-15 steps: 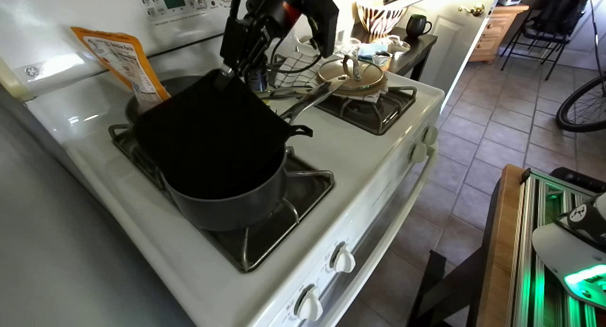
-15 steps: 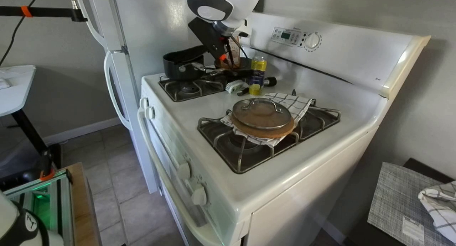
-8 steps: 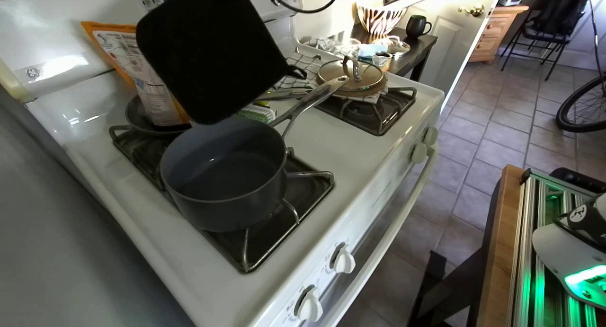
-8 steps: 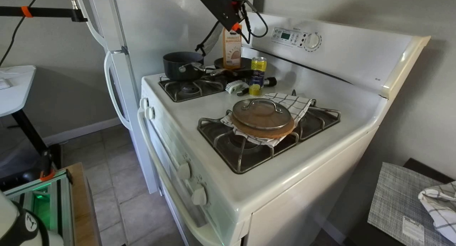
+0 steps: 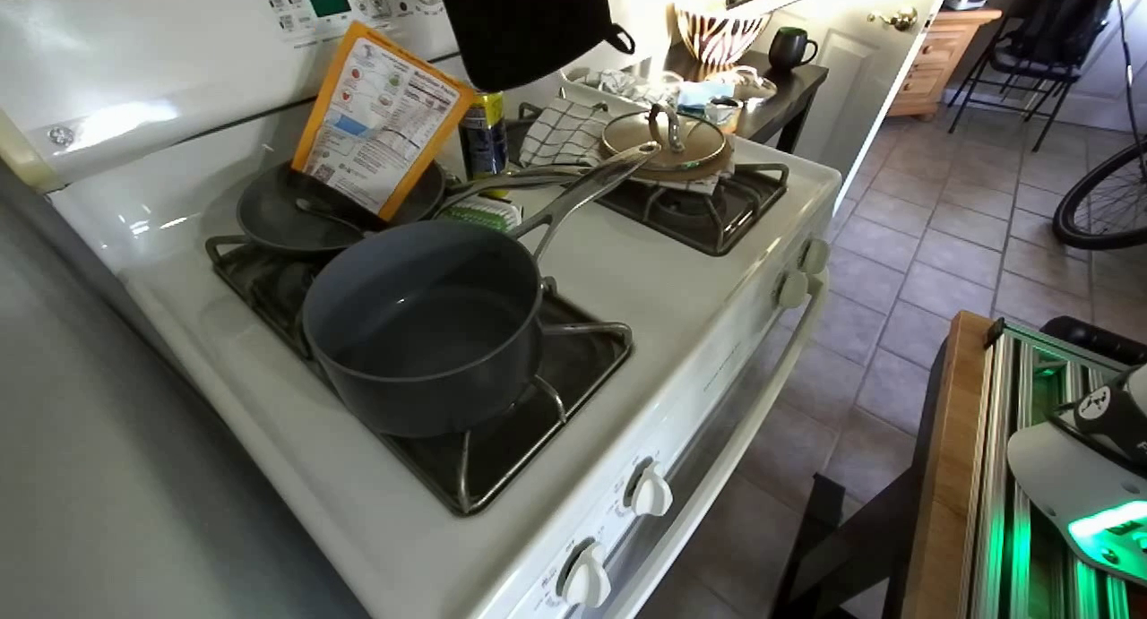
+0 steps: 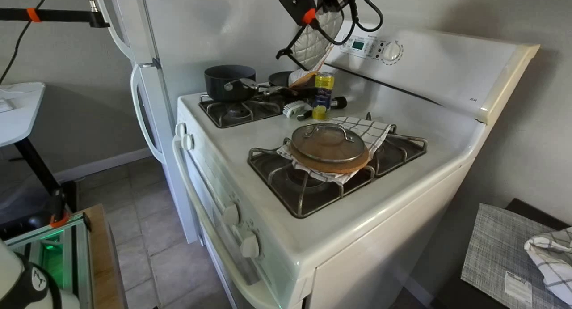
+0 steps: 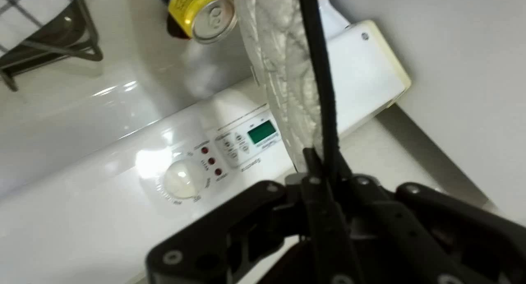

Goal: Put the black mat on the bottom-right stove plate

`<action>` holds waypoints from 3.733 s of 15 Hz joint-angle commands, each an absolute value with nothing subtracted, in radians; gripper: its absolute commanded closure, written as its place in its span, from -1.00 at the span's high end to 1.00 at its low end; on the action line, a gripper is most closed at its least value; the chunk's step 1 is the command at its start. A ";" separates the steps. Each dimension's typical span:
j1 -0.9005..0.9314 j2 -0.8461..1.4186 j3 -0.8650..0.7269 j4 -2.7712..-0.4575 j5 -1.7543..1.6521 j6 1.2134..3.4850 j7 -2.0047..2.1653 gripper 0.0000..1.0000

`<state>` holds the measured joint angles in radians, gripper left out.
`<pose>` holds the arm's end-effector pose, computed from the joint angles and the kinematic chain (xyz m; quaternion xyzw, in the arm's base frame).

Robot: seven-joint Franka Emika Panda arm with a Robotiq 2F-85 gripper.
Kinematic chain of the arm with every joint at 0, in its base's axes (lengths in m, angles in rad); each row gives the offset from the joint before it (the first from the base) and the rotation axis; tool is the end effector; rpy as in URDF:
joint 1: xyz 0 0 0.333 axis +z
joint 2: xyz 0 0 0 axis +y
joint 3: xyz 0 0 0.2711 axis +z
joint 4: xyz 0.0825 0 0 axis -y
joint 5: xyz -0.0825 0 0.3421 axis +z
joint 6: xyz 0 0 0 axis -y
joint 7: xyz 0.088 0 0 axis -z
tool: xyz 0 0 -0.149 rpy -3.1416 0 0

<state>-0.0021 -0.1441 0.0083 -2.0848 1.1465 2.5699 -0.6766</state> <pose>0.5517 0.0096 0.5013 -0.8678 0.0555 -0.3838 0.3107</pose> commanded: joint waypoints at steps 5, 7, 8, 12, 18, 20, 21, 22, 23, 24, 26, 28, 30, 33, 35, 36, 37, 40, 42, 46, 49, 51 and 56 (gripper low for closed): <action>-0.003 -0.226 0.007 -2.178 1.169 2.790 -0.644 -0.85; -0.004 -0.236 0.007 -2.186 1.171 2.795 -0.644 -0.96; -0.001 -0.220 0.003 -2.177 1.197 2.806 -0.646 -0.96; -0.034 -0.194 -0.016 -2.189 1.199 2.920 -0.600 -0.96; -0.021 -0.094 -0.060 -2.110 1.427 2.946 -0.695 -0.96; -0.027 -0.051 -0.054 -2.065 1.538 2.981 -0.734 -0.96; -0.031 -0.025 -0.052 -2.041 1.593 3.001 -0.758 -0.96; -0.040 0.010 -0.054 -2.018 1.624 3.027 -0.752 -0.96; -0.044 0.029 -0.057 -2.018 1.629 3.007 -0.729 -0.96; -0.041 -0.033 -0.052 -2.063 1.577 2.988 -0.731 -0.85; -0.044 0.009 -0.058 -2.043 1.594 2.988 -0.729 -0.85; -0.045 0.028 -0.059 -2.024 1.622 2.996 -0.729 -0.96; -0.045 0.050 -0.058 -1.985 1.700 2.997 -0.730 -0.96; -0.043 0.083 -0.055 -1.950 1.780 2.991 -0.723 -0.96; -0.040 0.115 -0.052 -1.926 1.826 2.982 -0.709 -0.96; -0.037 0.134 -0.049 -1.909 1.851 2.991 -0.712 -0.96; -0.037 0.149 -0.047 -1.900 1.870 2.988 -0.707 -0.96; -0.038 0.200 -0.039 -1.866 1.904 2.957 -0.672 -0.96; -0.035 0.224 -0.028 -1.869 1.865 2.953 -0.613 -0.96; -0.040 0.266 -0.011 -1.893 1.800 2.963 -0.502 -0.96; -0.042 0.294 -0.019 -1.919 1.706 2.995 -0.408 -0.96; -0.042 0.309 -0.035 -1.942 1.612 3.037 -0.327 -0.96; -0.040 0.317 -0.087 -1.992 1.450 3.089 -0.173 -0.32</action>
<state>-0.0454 0.3256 -0.0628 -1.9560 1.5431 3.0658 -0.2744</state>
